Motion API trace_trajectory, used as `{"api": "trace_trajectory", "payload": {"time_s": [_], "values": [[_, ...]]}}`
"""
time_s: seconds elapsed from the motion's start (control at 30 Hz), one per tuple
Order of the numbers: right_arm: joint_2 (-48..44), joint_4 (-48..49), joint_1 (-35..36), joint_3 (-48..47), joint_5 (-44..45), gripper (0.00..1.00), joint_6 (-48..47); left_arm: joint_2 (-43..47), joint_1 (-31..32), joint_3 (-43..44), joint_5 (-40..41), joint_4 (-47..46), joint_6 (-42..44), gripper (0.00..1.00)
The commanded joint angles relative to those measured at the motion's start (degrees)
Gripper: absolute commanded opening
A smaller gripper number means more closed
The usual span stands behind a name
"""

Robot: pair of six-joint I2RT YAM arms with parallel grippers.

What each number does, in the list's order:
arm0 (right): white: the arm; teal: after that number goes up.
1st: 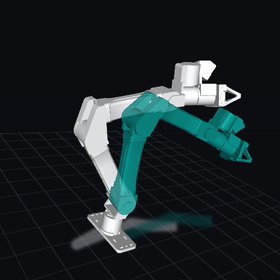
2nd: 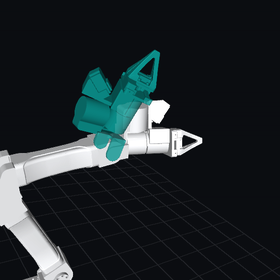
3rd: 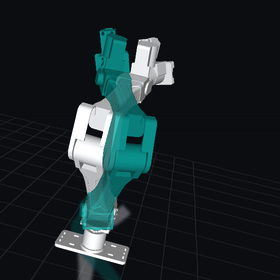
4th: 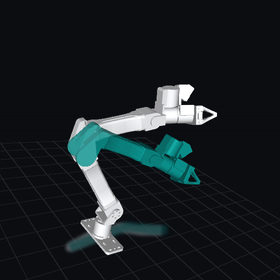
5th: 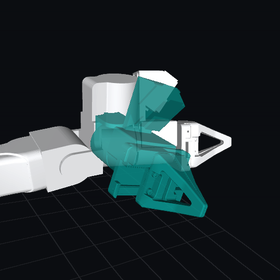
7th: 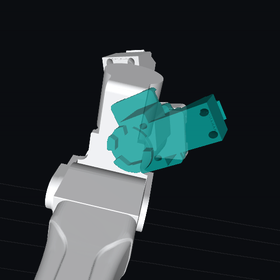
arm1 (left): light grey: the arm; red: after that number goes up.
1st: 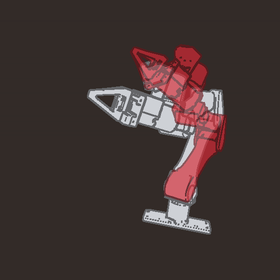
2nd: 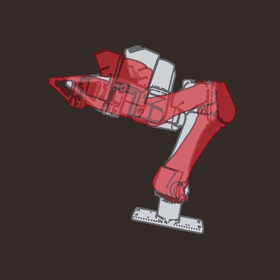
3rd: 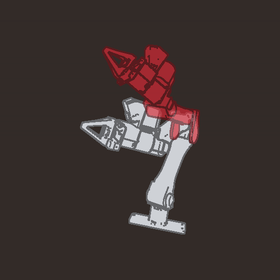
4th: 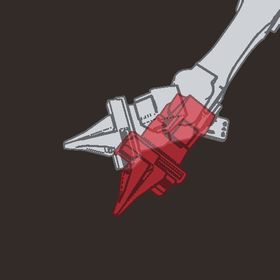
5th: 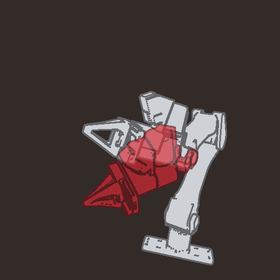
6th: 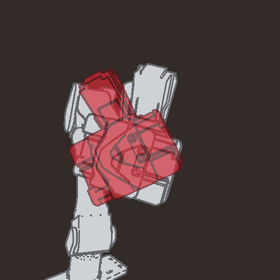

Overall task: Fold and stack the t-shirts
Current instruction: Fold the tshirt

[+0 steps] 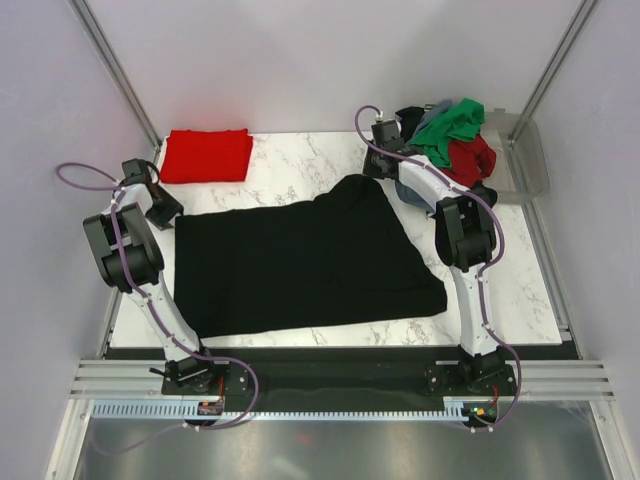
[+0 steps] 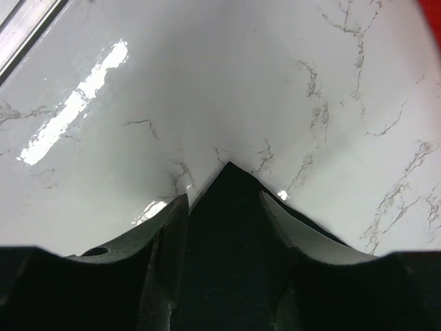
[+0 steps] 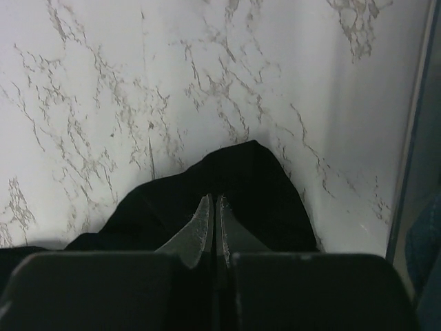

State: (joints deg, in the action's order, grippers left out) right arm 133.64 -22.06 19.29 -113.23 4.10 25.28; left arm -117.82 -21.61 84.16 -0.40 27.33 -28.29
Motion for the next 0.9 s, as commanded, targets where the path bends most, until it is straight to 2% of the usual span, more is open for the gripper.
{"api": "trace_trajectory", "payload": {"time_s": [0.0,0.2,0.23,0.27,0.43,0.47,0.6,0.77,0.87], "values": [[-5.67,0.18,-0.04,1.87,-0.23,0.00,0.56,-1.36,0.86,0.57,0.93,-1.31,2.01,0.51],[-6.55,0.18,-0.04,4.77,-0.76,0.00,1.00,-1.71,2.62,0.65,-1.35,-2.63,3.42,0.49],[-6.82,0.18,0.05,5.38,-0.67,0.00,0.91,-1.89,2.62,0.65,-1.53,-2.72,3.51,0.46],[-6.99,0.18,0.05,5.65,-0.67,0.00,0.91,-1.80,2.71,0.74,-1.44,-2.72,3.68,0.35],[-8.14,0.18,0.05,7.41,-0.06,0.00,0.56,-1.54,2.80,0.92,-0.91,-2.63,3.86,0.12],[-8.31,0.18,0.05,7.58,-0.40,0.00,0.65,-1.45,2.71,0.92,-0.83,-2.72,3.86,0.03],[-9.97,-0.34,-0.04,7.67,-2.25,0.00,1.35,0.83,2.80,1.27,-1.61,-2.28,3.25,0.02],[-14.11,-6.23,0.48,6.00,-2.43,0.00,3.46,8.90,2.62,0.04,-2.23,-0.44,1.31,0.02],[-17.71,-8.52,1.54,8.37,-3.31,0.00,4.52,14.52,2.53,-2.32,-1.53,0.00,0.35,0.02]]}}
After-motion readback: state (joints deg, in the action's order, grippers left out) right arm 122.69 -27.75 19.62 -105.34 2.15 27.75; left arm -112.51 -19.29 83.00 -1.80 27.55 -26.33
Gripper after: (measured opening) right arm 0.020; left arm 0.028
